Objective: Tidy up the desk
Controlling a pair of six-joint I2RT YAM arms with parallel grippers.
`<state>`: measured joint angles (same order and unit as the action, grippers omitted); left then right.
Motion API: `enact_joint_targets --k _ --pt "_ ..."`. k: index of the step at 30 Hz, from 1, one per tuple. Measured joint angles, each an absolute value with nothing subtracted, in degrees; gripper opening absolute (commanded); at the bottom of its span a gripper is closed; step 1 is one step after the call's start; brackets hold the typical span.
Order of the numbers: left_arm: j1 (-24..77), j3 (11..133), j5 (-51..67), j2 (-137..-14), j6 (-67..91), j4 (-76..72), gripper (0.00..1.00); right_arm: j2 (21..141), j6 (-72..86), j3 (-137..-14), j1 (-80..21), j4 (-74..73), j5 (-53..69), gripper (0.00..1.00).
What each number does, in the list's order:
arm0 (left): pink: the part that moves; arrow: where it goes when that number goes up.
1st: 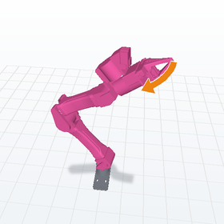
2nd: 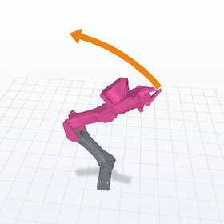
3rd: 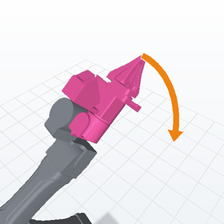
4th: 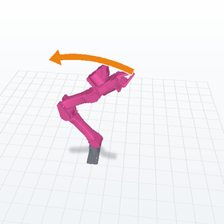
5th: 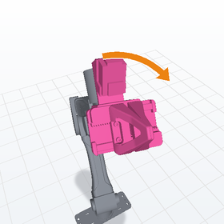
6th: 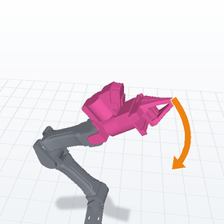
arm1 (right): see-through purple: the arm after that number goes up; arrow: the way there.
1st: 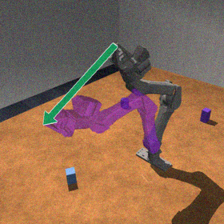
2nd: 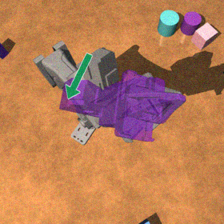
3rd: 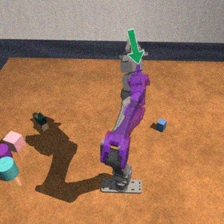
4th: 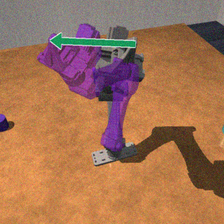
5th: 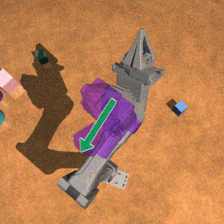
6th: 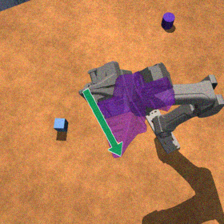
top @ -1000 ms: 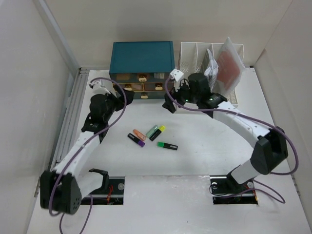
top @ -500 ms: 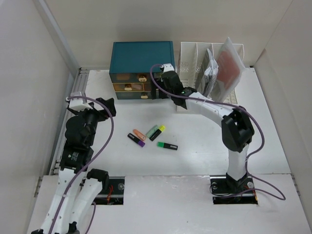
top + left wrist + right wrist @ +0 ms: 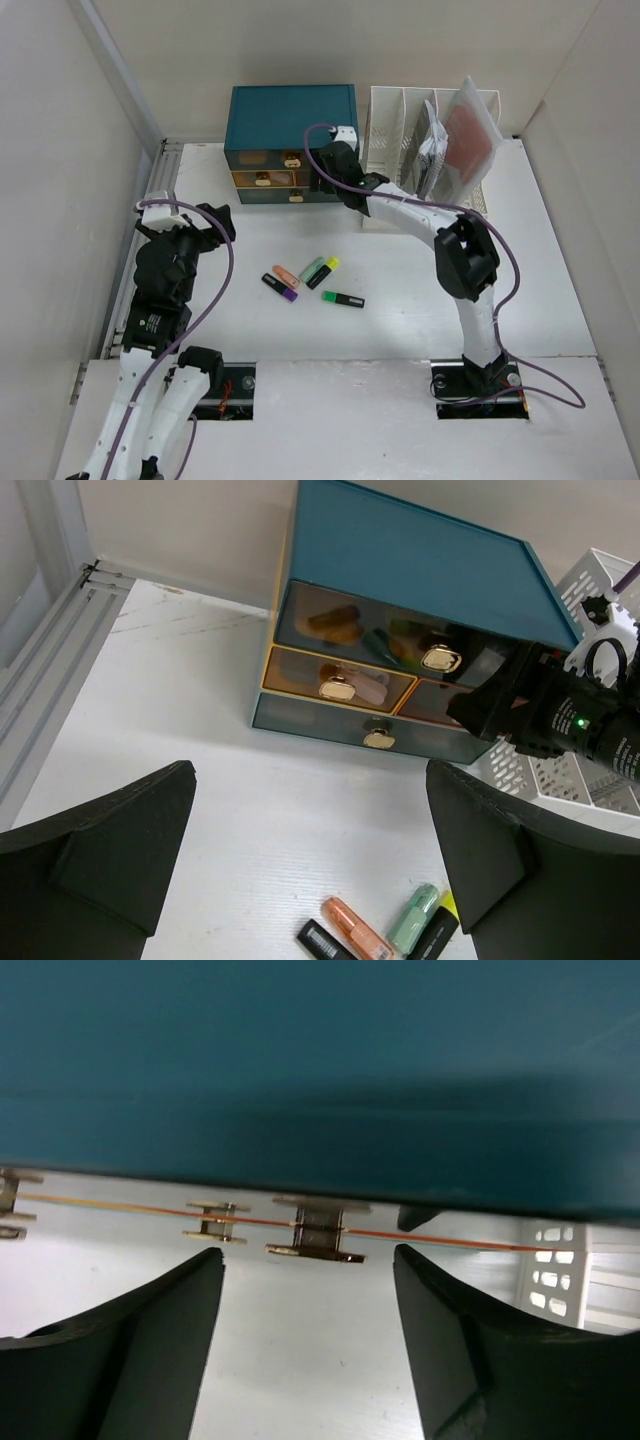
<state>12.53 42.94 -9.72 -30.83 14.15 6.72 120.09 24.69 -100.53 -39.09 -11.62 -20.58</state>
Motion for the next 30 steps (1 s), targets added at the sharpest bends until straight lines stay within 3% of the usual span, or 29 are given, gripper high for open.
enact_joint_targets --k 18,21,26,30 --pt "12.53 42.76 -9.76 -30.24 14.0 7.11 1.0 124.2 25.5 -102.39 -39.35 -12.08 -26.02 0.61" --pt "12.53 42.76 -9.76 -30.24 13.98 7.11 1.0 124.22 25.56 -102.39 -39.46 -11.99 -26.0 0.56" --pt "12.53 42.76 -9.76 -30.24 13.98 7.11 1.0 124.36 25.74 -102.61 -39.72 -11.79 -25.78 0.36" --pt "12.53 42.76 -9.76 -30.24 13.98 7.11 1.0 124.36 25.71 -102.59 -39.75 -11.75 -25.78 0.31"
